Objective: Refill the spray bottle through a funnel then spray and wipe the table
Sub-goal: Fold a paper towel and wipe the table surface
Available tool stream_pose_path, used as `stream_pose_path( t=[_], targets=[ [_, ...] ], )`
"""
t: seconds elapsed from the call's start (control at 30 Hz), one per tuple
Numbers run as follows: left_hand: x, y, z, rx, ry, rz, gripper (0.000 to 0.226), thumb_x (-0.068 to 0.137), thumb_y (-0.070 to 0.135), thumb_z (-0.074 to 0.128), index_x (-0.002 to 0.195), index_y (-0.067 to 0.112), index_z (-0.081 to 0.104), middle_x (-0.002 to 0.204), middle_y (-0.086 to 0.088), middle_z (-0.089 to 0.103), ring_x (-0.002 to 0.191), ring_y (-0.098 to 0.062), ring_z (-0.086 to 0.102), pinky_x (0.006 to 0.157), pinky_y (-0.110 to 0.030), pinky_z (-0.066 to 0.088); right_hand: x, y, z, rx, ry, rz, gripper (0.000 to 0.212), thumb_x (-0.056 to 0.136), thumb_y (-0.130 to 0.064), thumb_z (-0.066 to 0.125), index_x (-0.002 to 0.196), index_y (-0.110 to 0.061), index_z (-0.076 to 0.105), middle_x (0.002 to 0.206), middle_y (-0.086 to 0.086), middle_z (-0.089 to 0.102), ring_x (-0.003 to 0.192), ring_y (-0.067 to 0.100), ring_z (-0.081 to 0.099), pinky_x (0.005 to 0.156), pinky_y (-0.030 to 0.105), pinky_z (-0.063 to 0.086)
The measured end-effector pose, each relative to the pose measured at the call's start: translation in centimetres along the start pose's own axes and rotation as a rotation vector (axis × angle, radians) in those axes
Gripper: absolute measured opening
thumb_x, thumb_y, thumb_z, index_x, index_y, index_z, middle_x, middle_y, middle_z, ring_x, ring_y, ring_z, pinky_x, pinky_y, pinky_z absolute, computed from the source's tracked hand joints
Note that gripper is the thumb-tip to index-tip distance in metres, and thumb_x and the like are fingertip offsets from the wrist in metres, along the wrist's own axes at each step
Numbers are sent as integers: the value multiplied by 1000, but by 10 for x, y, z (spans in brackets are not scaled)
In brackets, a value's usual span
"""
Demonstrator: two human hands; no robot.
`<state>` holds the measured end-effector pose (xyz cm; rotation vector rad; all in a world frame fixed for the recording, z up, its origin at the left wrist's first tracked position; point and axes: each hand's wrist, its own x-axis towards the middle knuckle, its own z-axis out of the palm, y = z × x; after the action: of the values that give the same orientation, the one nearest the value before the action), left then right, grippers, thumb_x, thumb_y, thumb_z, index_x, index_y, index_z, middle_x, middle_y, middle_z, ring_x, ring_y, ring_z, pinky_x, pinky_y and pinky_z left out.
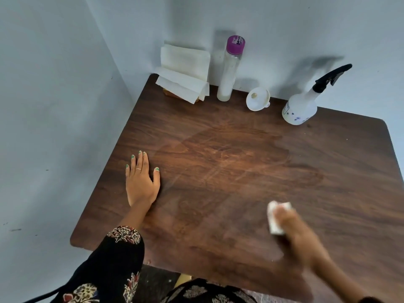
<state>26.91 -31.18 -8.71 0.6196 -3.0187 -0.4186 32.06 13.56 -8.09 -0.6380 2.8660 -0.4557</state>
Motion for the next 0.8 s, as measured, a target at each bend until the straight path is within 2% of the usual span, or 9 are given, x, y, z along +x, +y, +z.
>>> stream_pose_path(
  t=[0.13,0.2,0.27,0.33,0.47,0.53,0.6,0.7,0.8],
  targets=[
    [-2,4,-2,-15,9,0,56,98,33,37,146,7,26,155,-11,25,144,-31,18,117,-42,12,37,45,-40,-19,162,773,55,79,11,51,132,7,44,142,25,39,132,40,33,102,52,38],
    [-2,5,-2,-25,17,3,55,99,32,36,146,6,26,154,-11,26,144,-31,18,118,-42,12,71,26,-22,31,229,865,44,75,14,47,119,13,49,125,34,47,118,47,41,98,53,39],
    [-3,6,-2,-53,26,6,54,99,33,31,145,5,27,154,-11,26,144,-30,18,118,-42,11,106,-29,-9,92,400,704,20,86,5,42,94,-5,57,99,19,58,95,36,55,87,47,43],
    [-4,5,-2,-121,34,7,54,98,33,26,145,5,29,153,-10,28,144,-29,18,118,-40,11,134,-103,-1,117,461,458,25,101,-14,33,84,-11,52,85,6,55,79,17,52,77,40,45],
    [-6,5,-2,-284,78,-13,54,97,31,20,142,6,36,151,-8,33,144,-24,20,118,-37,11,126,-231,43,224,68,-239,36,96,-13,35,123,-10,59,124,9,62,116,24,56,101,35,44],
    [-7,4,-2,-333,92,-21,56,96,33,18,141,6,37,150,-8,35,144,-22,21,118,-36,11,124,-231,61,-166,-45,-579,46,88,-15,33,124,-12,62,127,7,63,120,22,57,102,34,46],
    [-8,4,-2,-371,98,-25,56,96,33,18,140,7,38,150,-7,36,144,-20,22,118,-34,11,144,-201,56,-164,-50,-748,45,90,-15,32,124,-14,62,129,4,62,120,17,57,101,33,46],
    [-10,4,-2,-416,113,-43,54,96,33,20,139,7,41,149,-6,38,143,-18,24,118,-31,11,181,-138,4,-38,97,-536,33,103,-25,33,118,-12,60,125,3,61,115,9,54,107,36,37],
    [-10,3,-2,-459,137,-49,53,96,33,23,138,7,42,147,-6,40,142,-17,26,118,-30,13,211,-48,-45,-132,87,143,37,100,-29,38,131,-12,50,136,9,50,121,19,47,102,30,34]
  ],
)
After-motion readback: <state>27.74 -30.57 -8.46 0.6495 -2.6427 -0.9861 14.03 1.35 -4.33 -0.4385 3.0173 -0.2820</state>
